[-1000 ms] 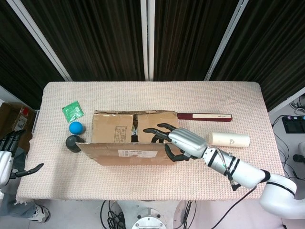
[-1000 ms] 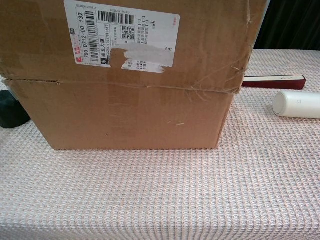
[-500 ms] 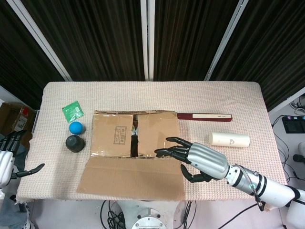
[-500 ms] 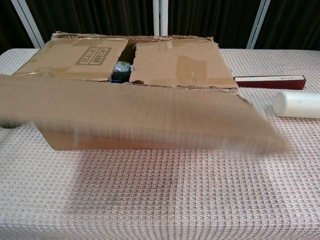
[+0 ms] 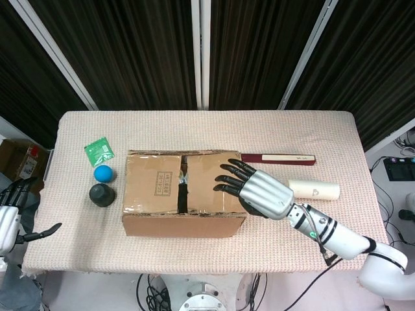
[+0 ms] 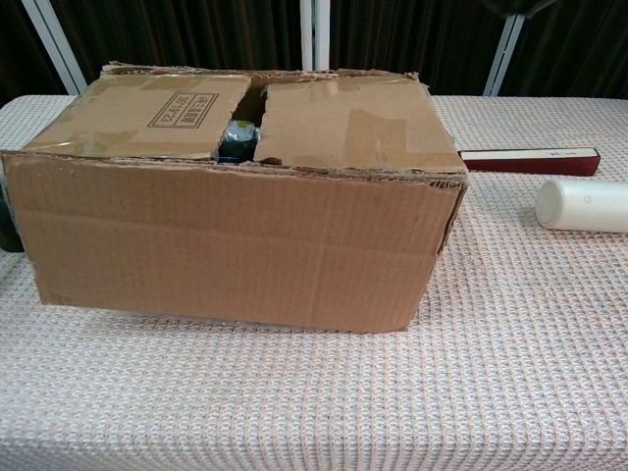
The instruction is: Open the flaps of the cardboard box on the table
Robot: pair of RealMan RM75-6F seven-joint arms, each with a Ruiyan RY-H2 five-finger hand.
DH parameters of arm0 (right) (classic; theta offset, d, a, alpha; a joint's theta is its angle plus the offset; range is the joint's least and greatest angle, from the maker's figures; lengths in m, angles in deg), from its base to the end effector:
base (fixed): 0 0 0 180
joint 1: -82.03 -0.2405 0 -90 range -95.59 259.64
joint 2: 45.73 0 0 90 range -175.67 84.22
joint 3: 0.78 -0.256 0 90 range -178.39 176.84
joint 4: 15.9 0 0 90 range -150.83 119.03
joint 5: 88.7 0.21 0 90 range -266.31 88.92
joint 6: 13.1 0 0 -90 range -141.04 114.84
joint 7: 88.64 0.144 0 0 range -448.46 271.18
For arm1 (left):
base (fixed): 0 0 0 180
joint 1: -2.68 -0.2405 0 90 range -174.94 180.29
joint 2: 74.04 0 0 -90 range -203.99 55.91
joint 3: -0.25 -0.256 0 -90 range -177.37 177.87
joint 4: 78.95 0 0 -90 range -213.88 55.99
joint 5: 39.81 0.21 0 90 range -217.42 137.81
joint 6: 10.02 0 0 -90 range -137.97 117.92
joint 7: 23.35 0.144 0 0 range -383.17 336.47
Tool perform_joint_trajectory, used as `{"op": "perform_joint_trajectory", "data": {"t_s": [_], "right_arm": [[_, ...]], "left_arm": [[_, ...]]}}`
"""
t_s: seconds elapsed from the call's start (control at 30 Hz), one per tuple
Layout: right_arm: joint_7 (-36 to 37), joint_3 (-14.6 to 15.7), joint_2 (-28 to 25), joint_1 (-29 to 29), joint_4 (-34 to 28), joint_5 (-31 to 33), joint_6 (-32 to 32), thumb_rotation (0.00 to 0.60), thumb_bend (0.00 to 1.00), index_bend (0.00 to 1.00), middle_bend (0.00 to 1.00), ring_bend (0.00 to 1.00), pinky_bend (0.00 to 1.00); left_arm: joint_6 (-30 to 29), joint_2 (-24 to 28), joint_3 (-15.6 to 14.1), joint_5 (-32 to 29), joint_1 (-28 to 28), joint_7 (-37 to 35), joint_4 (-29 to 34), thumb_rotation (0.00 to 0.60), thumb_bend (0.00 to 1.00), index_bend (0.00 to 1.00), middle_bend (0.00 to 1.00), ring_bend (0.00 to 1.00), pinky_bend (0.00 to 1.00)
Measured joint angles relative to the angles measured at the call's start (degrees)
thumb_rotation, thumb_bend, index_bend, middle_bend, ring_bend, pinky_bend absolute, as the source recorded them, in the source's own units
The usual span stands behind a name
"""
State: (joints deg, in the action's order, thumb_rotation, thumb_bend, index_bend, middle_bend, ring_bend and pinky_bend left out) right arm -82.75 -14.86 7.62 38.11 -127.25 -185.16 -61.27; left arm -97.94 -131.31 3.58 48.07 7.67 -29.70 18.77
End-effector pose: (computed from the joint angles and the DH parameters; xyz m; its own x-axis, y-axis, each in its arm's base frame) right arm -0.0639 -0.2998 0.1225 0.5197 -0.1729 0.8366 -0.5937 -0.7773 0.2081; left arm -0.2917 0.1821 0.1935 0.3153 -0.0520 0.9476 0.9464 -0.0559 -0.3180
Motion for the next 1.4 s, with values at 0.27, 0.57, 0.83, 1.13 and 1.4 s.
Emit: {"op": "perform_joint_trajectory", "data": {"t_s": [0.27, 0.57, 0.83, 1.13, 1.4], "right_arm": [[-18.77, -1.42, 10.18, -9.98, 5.59, 22.06, 12.99, 0.600, 0.93, 0.22, 0.14, 0.00, 0.00], [-25.47, -0.08, 16.57, -19.02, 8.35, 35.44, 16.79, 0.600, 0.94, 0.18, 0.10, 0.00, 0.00], [-28.56, 3.14, 19.85, -23.09, 10.05, 39.94, 15.72, 0.600, 0.94, 0.17, 0.10, 0.00, 0.00], [-30.02, 5.30, 20.31, -24.84, 10.00, 42.05, 13.30, 0.600, 0.94, 0.30, 0.19, 0.00, 0.00], [-29.15, 4.81, 17.38, -24.46, 7.56, 41.68, 10.17, 0.600, 0.95, 0.46, 0.30, 0.00, 0.00]], "left_arm": [[-0.51, 0.31, 0.13, -0.57, -0.52, -1.37, -0.73, 0.345, 0.02, 0.08, 0.12, 0.09, 0.18], [-0.46, -0.76, 0.19, -0.50, -0.45, -1.92, -1.55, 0.346, 0.02, 0.08, 0.12, 0.09, 0.18], [-0.84, -0.61, 0.19, -0.46, -0.71, -2.30, -1.82, 0.345, 0.02, 0.08, 0.12, 0.09, 0.18], [-1.03, -0.31, 0.04, -0.58, -1.11, -2.97, -2.06, 0.348, 0.02, 0.08, 0.12, 0.09, 0.18], [-0.66, -0.17, 0.06, -0.24, -0.80, -2.80, -1.69, 0.343, 0.02, 0.08, 0.12, 0.09, 0.18]]}}
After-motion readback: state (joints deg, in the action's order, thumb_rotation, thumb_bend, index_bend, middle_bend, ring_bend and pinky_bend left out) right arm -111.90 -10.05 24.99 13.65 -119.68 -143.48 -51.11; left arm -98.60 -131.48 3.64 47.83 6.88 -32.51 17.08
